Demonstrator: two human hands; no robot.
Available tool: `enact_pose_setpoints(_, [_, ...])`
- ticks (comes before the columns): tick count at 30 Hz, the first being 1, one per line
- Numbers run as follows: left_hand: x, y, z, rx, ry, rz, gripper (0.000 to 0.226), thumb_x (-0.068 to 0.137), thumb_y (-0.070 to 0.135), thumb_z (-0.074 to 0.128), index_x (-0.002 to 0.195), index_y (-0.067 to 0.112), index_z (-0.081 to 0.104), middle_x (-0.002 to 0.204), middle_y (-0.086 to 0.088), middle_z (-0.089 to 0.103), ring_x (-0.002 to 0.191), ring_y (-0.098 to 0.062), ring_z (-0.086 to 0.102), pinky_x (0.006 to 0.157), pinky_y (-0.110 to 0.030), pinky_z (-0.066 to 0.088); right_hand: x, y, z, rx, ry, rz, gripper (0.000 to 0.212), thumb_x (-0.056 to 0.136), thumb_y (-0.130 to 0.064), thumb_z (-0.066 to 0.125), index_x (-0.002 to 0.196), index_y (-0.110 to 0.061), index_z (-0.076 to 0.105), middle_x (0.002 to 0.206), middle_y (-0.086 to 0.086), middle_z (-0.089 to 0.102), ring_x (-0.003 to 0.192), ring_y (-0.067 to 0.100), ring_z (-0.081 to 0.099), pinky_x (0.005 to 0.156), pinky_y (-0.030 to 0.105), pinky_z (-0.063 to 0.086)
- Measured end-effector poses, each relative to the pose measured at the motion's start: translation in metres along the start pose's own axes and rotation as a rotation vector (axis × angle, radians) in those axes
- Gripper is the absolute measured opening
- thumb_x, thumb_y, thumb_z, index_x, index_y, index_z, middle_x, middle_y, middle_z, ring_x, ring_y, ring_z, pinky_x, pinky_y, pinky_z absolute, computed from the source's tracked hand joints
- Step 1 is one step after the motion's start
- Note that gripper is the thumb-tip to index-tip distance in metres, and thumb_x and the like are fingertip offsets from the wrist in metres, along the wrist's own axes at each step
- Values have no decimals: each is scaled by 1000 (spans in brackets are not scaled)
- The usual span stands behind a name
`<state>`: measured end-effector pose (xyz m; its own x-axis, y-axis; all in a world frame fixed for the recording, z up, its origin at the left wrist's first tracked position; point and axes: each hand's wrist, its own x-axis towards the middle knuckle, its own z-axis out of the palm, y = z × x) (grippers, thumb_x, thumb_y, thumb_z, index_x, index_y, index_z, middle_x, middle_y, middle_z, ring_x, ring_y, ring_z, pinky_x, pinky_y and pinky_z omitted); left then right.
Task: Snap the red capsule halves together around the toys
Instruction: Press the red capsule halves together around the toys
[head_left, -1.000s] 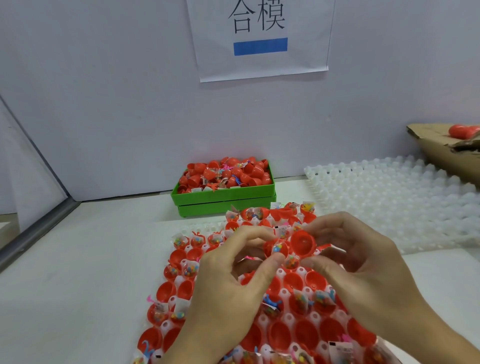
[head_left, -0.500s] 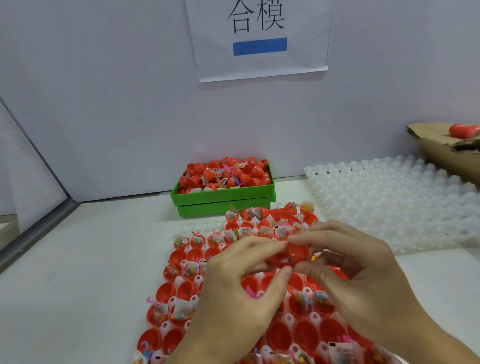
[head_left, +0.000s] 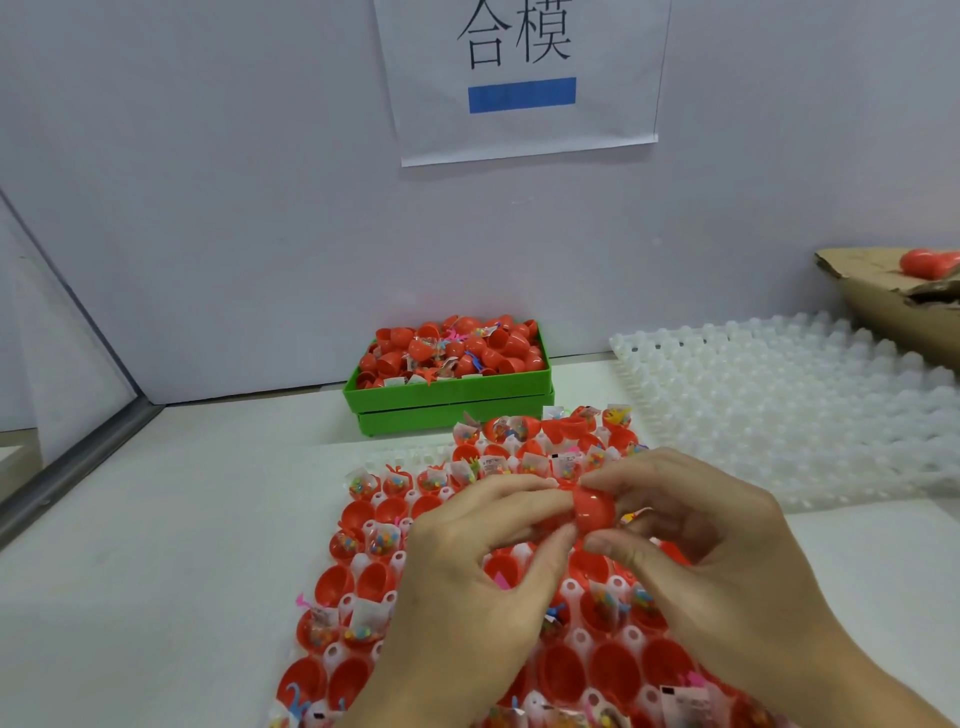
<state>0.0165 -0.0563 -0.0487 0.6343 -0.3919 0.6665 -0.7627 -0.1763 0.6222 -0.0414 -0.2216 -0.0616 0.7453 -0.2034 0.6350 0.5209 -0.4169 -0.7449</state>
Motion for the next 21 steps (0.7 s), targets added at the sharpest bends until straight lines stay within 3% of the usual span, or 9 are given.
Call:
enact_pose_setpoints(4, [-1,5,-1,-100,-11,-92,56,77,14,78,123,43,63,103,19,71,97,0,68,77,-14,56,1,-1,-1,30,18,20,42,70,-13,80,104,-37,72,96,-6,72,81,20,70,67,29,58])
enact_pose_setpoints(6, [0,4,-1,-179,7,-177,63,74,13,84,120,47,60,99,18,72,96,-1,68,75,-13,56,1,-2,0,45,13,32,40,70,-14,80,103,-36,72,96,-4,72,81,21,71,67,33,59])
enact_pose_setpoints(10, [4,2,-5,-333,-38,-224,46,67,14,80,107,36,74,100,7,73,97,-10,69,78,-21,59,0,-5,3,140,17,94,39,68,-12,83,99,-32,74,92,4,74,78,26,72,71,41,60])
enact_pose_setpoints(14, [5,1,-8,-469,-119,-227,40,69,5,78,106,21,77,109,-2,72,105,-16,69,83,-23,58,-1,-7,3,268,22,152,36,65,-12,82,97,-25,75,89,11,75,79,29,73,76,40,61])
enact_pose_setpoints(21, [5,3,-8,-331,-65,-268,30,68,26,76,95,39,78,97,18,76,96,0,70,78,-13,54,0,-12,5,224,18,148,43,66,-11,77,103,-34,77,94,1,77,82,21,74,77,27,60])
